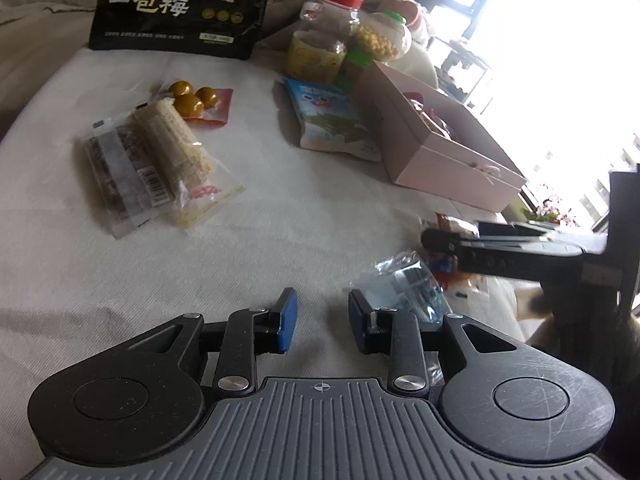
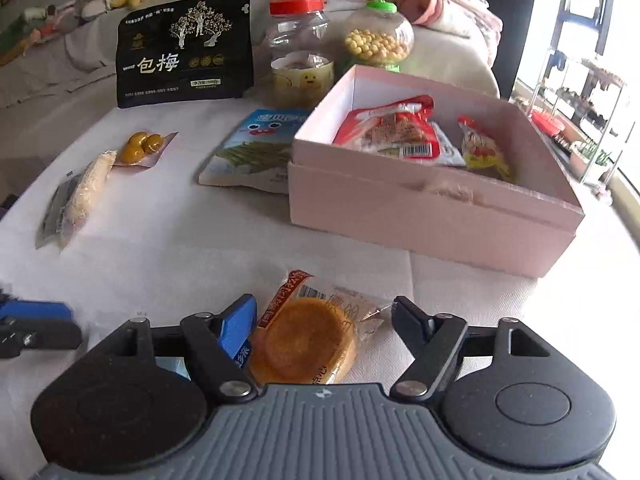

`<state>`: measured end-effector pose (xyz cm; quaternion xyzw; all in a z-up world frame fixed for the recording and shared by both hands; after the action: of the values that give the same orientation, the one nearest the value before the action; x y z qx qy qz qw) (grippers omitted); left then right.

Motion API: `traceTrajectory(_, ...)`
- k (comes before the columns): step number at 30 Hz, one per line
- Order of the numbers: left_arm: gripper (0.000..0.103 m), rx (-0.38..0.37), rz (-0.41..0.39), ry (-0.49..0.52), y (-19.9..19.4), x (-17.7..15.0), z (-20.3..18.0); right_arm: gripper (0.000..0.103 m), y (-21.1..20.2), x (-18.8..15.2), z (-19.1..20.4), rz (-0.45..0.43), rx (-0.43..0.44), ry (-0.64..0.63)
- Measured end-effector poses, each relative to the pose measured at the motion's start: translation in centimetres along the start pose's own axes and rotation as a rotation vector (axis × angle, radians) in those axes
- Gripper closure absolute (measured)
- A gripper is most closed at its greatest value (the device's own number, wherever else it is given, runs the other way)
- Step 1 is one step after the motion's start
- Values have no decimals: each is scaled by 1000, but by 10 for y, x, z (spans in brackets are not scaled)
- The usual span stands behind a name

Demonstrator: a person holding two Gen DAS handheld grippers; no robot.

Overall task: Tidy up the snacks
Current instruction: 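Grasp the wrapped round cake with the right tool while left lifts the candy packet, then lift the round cake with the right tool while left holds the candy packet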

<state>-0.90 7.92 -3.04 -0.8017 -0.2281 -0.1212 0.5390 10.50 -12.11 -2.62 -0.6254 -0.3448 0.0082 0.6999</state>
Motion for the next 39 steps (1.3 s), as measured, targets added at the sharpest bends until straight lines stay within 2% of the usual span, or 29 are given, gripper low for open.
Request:
traceTrajectory(2, 70, 0, 1, 12, 4, 6, -4, 21, 3, -4, -2, 14, 21, 6)
traceTrajectory(7, 70, -7, -5, 48, 21, 23, -14, 14, 4, -14, 7, -46, -33, -19)
traceTrajectory(11, 70, -18, -21, 40, 21, 32, -11, 7, 7, -15, 0, -63, -13, 17)
traceTrajectory(17, 70, 33, -120, -43, -12, 40, 13, 6, 8, -15, 0, -79, -17, 24)
traceTrajectory(20, 70, 48, -104, -75, -16, 37, 19, 6, 7, -16, -2, -84, -9, 33)
traceTrajectory(22, 70, 42, -71, -59, -15, 31, 10, 6, 6, -16, -5, -89, -3, 50)
traceTrajectory(25, 70, 5, -9, 45, -12, 17, -21, 6, 4, -16, -12, -100, 24, 93)
traceTrajectory(29, 70, -16, 46, 289, -2, 0, -78, 6, 2, -16, -28, -121, 90, 173)
traceTrajectory(32, 68, 70, 93, 464, 15, -16, -106, 6, 1, -18, -36, -137, 137, 212)
traceTrajectory(35, 68, 158, 101, 568, 24, -28, -114, 6, 0, -19, -39, -145, 161, 232)
traceTrajectory(39, 70, 241, 86, 589, 22, -32, -107, 6, 0, -19, -39, -145, 159, 231)
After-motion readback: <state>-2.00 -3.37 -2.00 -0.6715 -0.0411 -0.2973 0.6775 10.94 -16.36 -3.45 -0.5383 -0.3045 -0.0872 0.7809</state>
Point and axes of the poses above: each gripper's, at about its wrist camera, not at the fingertips, and y roughly the way its jaws point, z to its left, x to its top, the point moved 6 cm from there along y, roughly the way its jaws point, and after that the axes turned 14 degrees about z, right-handed, at the moved point
